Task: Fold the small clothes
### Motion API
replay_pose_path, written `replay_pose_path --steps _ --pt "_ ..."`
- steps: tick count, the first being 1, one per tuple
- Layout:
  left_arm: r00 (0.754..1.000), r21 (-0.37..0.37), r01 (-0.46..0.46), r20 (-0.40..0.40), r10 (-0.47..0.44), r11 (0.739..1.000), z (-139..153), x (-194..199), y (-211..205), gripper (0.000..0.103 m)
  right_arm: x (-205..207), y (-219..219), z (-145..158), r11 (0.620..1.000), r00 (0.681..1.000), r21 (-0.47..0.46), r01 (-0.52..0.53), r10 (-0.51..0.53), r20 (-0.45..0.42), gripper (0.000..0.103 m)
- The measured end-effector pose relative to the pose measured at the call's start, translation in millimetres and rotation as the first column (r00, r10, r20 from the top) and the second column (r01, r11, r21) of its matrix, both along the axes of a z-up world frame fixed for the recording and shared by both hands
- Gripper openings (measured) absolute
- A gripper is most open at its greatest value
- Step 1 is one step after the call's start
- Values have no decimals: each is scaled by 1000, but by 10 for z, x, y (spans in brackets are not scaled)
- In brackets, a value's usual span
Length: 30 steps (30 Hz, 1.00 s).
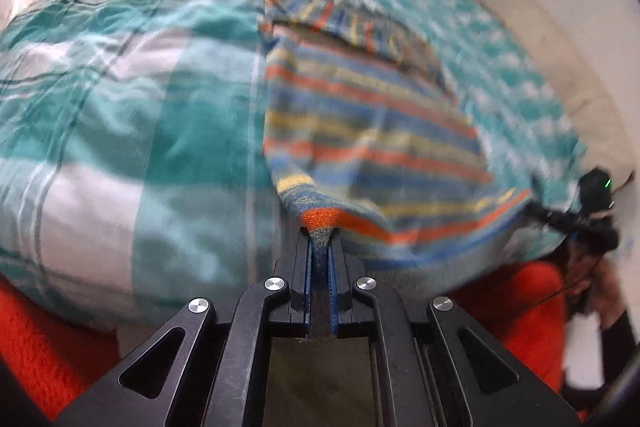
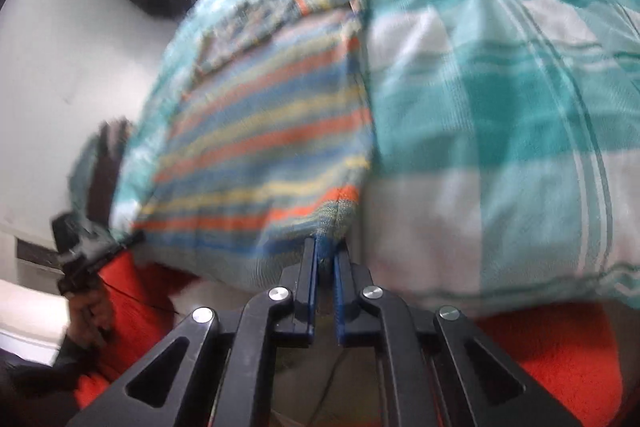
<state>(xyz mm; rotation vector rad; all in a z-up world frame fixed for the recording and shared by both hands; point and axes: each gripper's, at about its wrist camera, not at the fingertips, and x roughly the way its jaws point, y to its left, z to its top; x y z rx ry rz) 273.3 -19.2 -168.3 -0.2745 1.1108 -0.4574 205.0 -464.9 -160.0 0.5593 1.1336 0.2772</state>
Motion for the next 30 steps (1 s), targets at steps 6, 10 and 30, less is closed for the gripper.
replay_pose_path --steps 6,10,30 --pt "989 -99 -97 99 107 990 293 1042 -46 4 988 -101 228 994 984 41 103 -107 145 7" --pt "982 -111 -142 108 154 984 290 1858 -142 4 1807 -213 288 987 969 62 148 -158 189 7" --pt "973 -57 -205 100 210 977 11 3329 -128 61 3624 -494 -51 994 977 30 103 -106 185 57"
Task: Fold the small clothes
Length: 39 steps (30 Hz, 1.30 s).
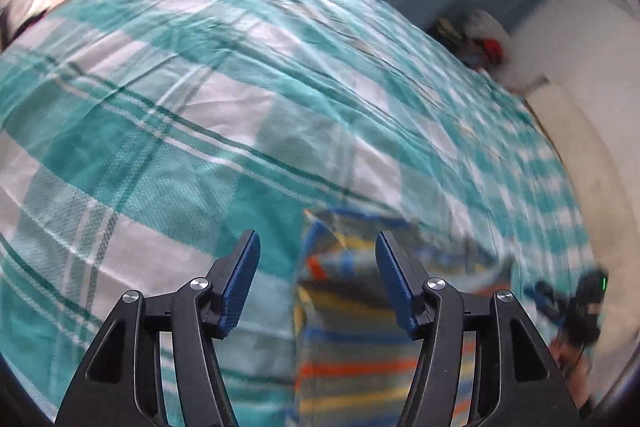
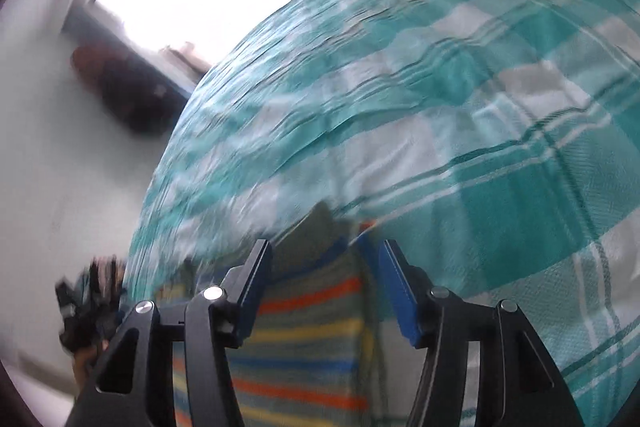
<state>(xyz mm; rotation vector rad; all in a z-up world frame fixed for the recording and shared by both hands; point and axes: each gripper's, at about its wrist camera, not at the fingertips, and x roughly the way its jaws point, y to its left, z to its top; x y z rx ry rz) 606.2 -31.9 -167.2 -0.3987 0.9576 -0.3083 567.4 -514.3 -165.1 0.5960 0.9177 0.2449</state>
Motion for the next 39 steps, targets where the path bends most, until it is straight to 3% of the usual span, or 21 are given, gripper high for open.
replay_pose_path --steps 2,4,6,9,11,13,16,18,21,24,27,29,33,35,37,39 --pt "987 -13 160 11 -160 987 -30 -156 -202 68 0 235 -14 991 991 10 -132 132 -25 57" --pt "959 -21 281 -27 -281 960 -169 -159 -464 71 121 516 -170 964 958 52 -260 264 -111 57" --pt "932 40 355 -95 -350 934 -355 -45 -782 71 297 712 -353 958 942 -4 -286 280 -186 57" --pt "956 158 284 -115 -268 946 -462 308 -981 71 571 842 -437 975 974 -131 -180 158 -164 55" --pt "979 145 188 -104 -174 971 -419 524 -879 71 625 802 -348 985 994 -169 -45 27 -108 55" --pt "990 113 94 -117 -80 989 -358 614 -696 71 599 735 -250 990 997 -136 34 -43 -65 55" --pt "988 73 132 -90 -126 989 -196 336 -554 71 373 739 -50 991 1000 -135 -17 15 -17 55" --pt "977 117 214 -38 -211 970 -85 -50 -584 76 126 818 40 976 994 -191 -103 105 4 55" --pt "943 213 325 -4 -332 921 -66 -715 -712 81 -344 966 69 949 976 -239 -205 215 18 55" --pt "930 300 357 -32 -365 884 -261 -1151 -791 85 -903 1076 -117 924 961 -277 -265 276 0 55" --pt "939 386 338 -73 -337 858 -439 -1327 -758 84 -1297 1110 -518 892 960 -355 -279 257 -111 56" --pt "947 381 312 -56 -315 870 -348 -1383 -701 84 -1515 1108 -481 889 973 -395 -230 225 -60 56" --pt "971 294 229 -1 -239 928 -109 -1502 -564 88 -1656 1149 -256 895 980 -407 -182 199 0 56" --pt "981 275 187 3 -195 943 -127 -1489 -523 90 -1692 1179 -191 895 980 -411 -174 199 19 56" --pt "987 290 156 -5 -161 944 -212 -1489 -494 90 -1728 1196 -202 894 980 -416 -166 196 31 56" --pt "988 354 154 -78 -135 923 -437 -1471 -507 88 -1756 1162 -346 889 984 -426 -165 179 -7 59"
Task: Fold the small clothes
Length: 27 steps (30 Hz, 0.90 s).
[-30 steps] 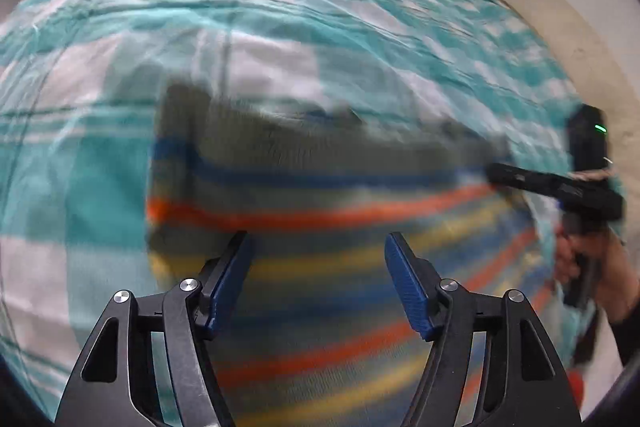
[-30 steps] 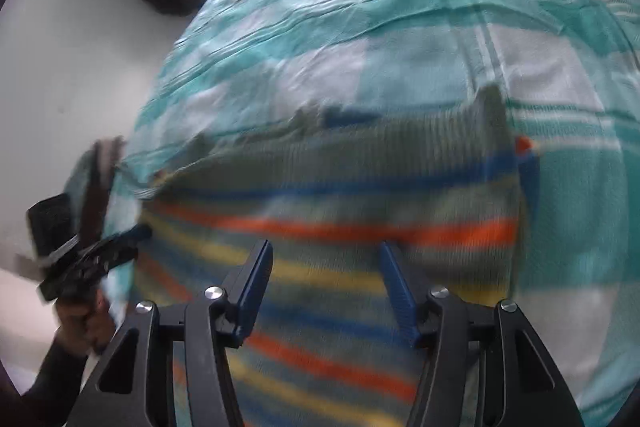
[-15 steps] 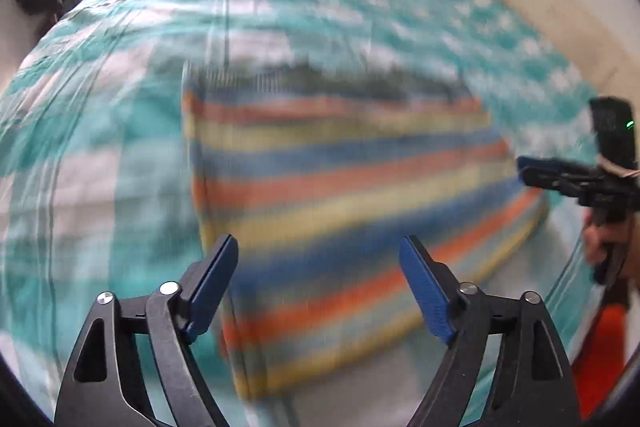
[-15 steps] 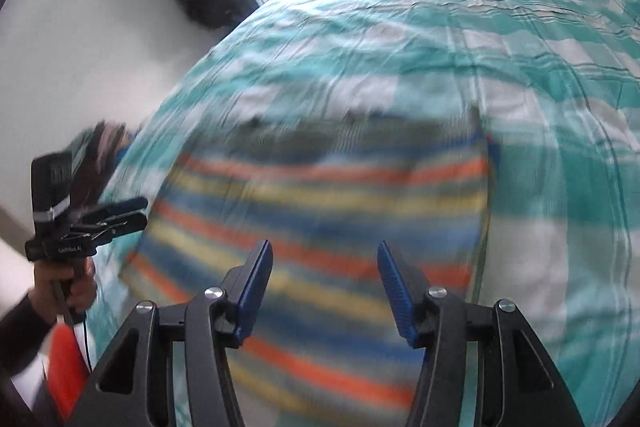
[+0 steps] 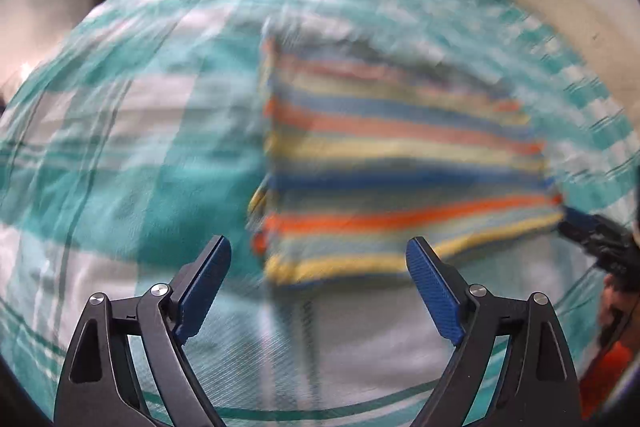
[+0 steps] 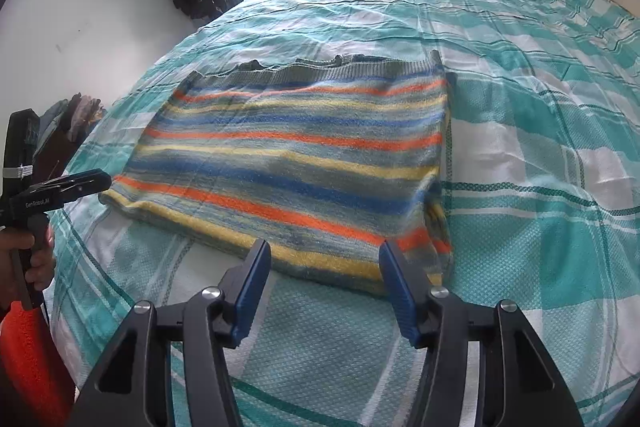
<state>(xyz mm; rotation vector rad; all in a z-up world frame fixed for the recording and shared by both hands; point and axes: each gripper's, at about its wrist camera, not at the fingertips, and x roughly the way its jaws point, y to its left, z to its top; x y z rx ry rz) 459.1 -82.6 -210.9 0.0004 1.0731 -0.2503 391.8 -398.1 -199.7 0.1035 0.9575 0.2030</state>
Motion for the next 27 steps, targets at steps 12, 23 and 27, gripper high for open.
replay_pose_path --steps 12,23,27 --pt "989 -278 -140 -76 123 950 73 -266 494 90 -630 -418 -8 990 994 98 99 -95 -51 65" --pt "980 -388 -191 -126 154 902 -60 247 453 59 -42 -904 -185 870 951 389 304 -251 -181 69" --pt "983 -375 -161 -139 116 913 -69 270 452 58 181 -962 -125 870 951 387 306 -264 -161 69"
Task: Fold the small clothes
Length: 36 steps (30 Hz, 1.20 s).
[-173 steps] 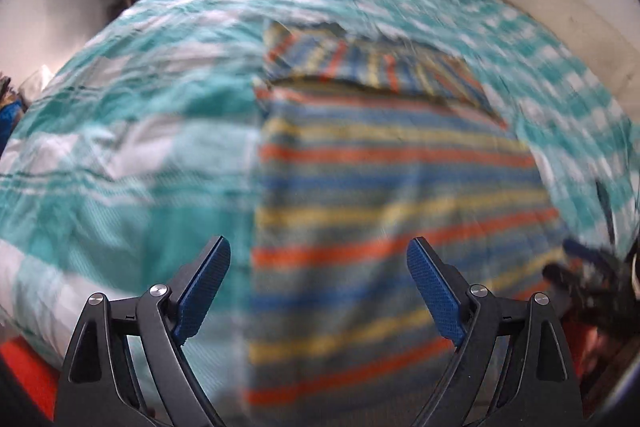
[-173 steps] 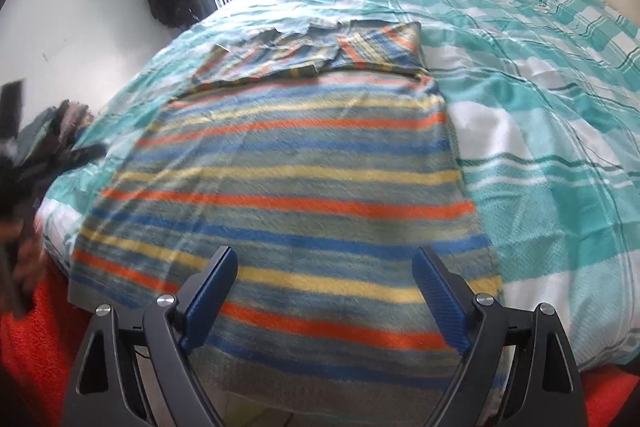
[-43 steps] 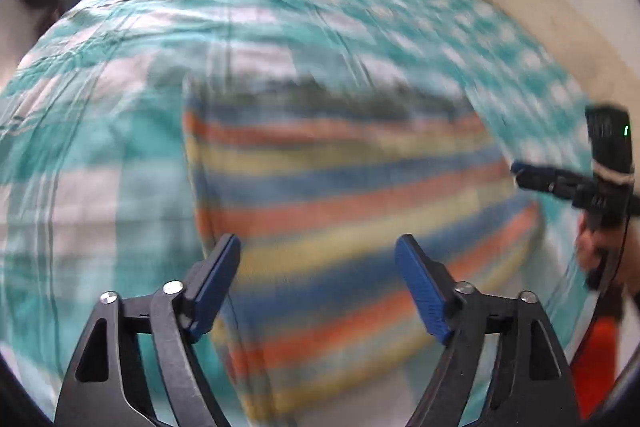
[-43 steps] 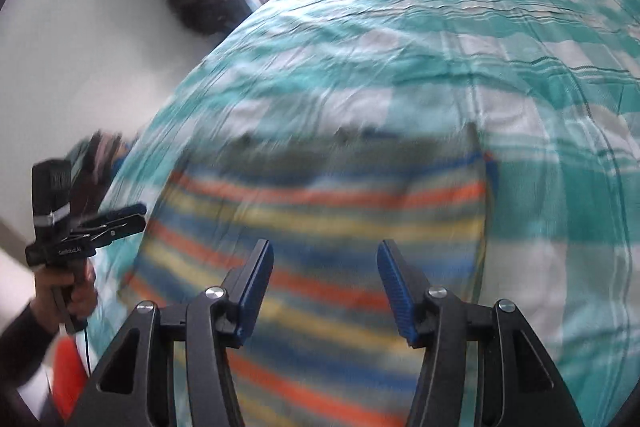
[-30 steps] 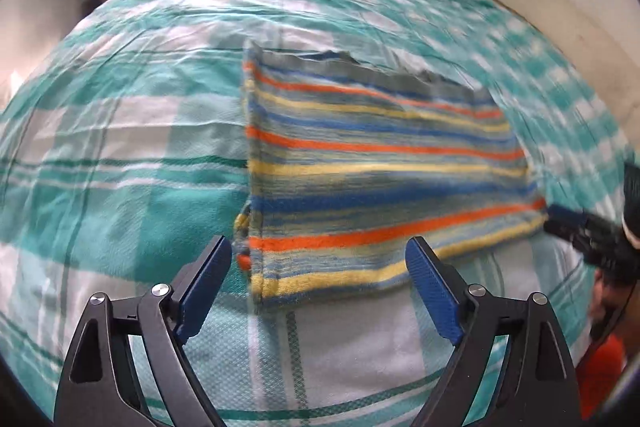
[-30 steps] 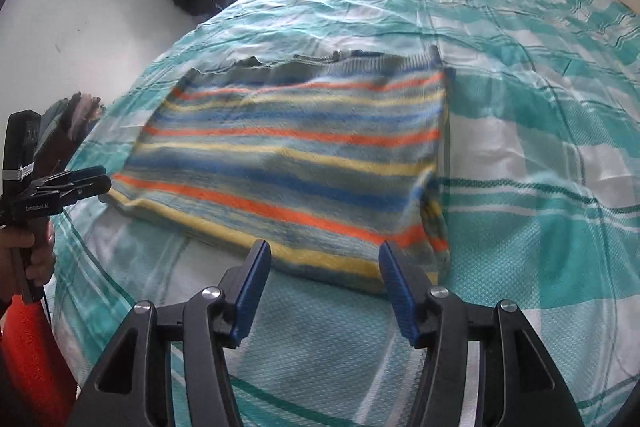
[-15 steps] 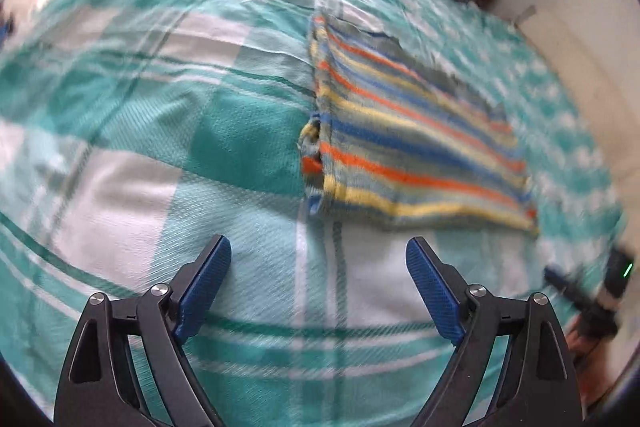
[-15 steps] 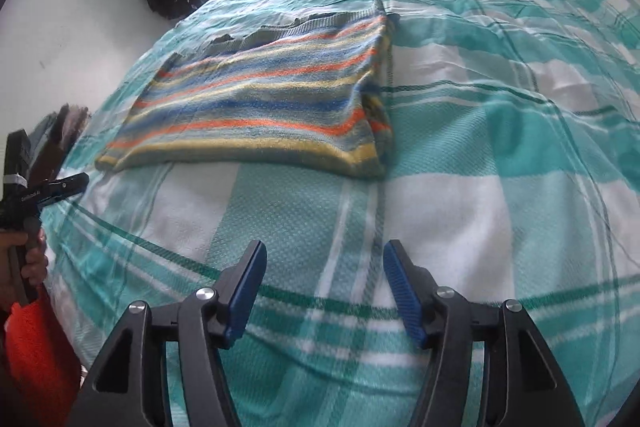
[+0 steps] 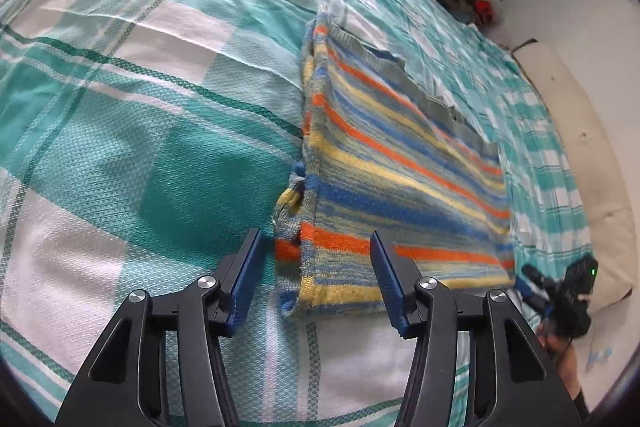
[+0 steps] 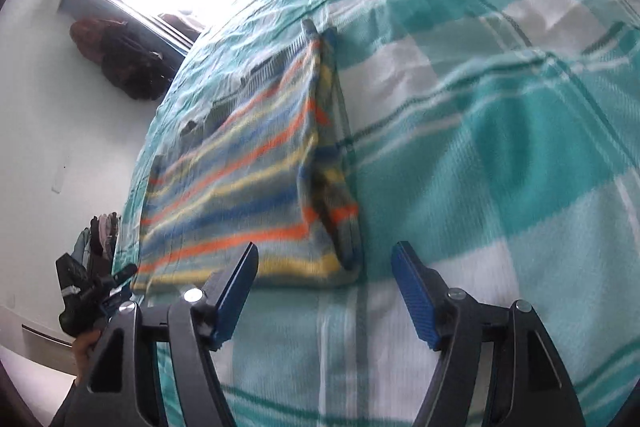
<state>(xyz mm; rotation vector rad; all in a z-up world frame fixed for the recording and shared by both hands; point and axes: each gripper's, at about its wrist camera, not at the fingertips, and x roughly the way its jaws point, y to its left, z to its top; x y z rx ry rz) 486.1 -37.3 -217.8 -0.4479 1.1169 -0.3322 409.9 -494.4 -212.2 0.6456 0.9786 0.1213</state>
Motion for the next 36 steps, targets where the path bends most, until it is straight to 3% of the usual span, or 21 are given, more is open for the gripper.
replay_pose_path --steps 2,5,7,8,9,11,13,15,16,17,19,21,23,24,25,26,27,29,31,36 --pt "1000 18 14 -3 -14 1000 -37 10 -20 55 109 0 -70 1000 999 7 -28 28 -41 69" --pt "999 161 43 3 -44 986 17 0 -123 35 187 61 -102 994 993 -42 -96 93 -78 66" --pt "999 257 33 30 -42 966 184 -100 -187 35 203 51 -48 991 990 -54 -121 116 -80 64" --pt "996 305 31 70 -55 952 301 -182 -248 42 199 16 -7 991 990 -52 -119 115 -79 64" --pt "989 344 39 122 -86 938 431 -285 -342 57 207 -29 20 992 991 -46 -115 111 -72 64" --pt "960 359 85 221 -173 929 655 -506 -612 71 227 -173 89 995 994 -25 -99 97 -58 65" --pt "909 335 235 256 -329 912 758 -682 -1075 71 263 -301 121 997 995 0 -83 83 -53 65" --pt "828 371 390 258 -498 842 751 -840 -1650 71 293 -421 178 998 997 10 -61 62 -43 65" --pt "773 412 451 263 -577 792 719 -923 -1957 71 302 -466 221 999 998 8 -54 54 -32 65" --pt "699 465 512 263 -665 722 645 -1011 -2331 70 301 -498 250 999 998 10 -52 52 -24 65" --pt "616 508 580 237 -751 637 496 -1053 -2808 66 298 -566 323 998 999 23 -52 52 -6 65" --pt "569 517 641 175 -803 567 254 -984 -3254 65 299 -598 369 997 998 42 -63 63 3 65" --pt "556 545 660 109 -824 517 9 -872 -3560 65 326 -640 394 994 996 57 -93 93 1 65" --pt "560 561 648 109 -821 516 -64 -840 -3635 65 349 -663 400 993 994 58 -105 105 0 65" --pt "567 554 638 132 -813 535 -83 -806 -3674 63 396 -673 414 991 993 56 -120 120 0 65" --pt "580 537 632 149 -801 558 -77 -773 -3692 47 475 -682 427 989 990 53 -141 141 1 65" --pt "600 521 622 163 -783 585 -60 -732 -3696 14 523 -694 431 987 988 52 -154 154 1 65" --pt "642 476 606 180 -745 637 -44 -651 -3680 10 722 -694 418 982 983 52 -182 182 5 65" --pt "662 444 599 195 -724 667 -45 -638 -3686 9 1030 -635 333 974 976 78 -215 216 -6 65" --pt "655 433 596 226 -721 677 1 -715 -3657 8 1690 -432 -20 966 975 165 -200 213 -62 65"
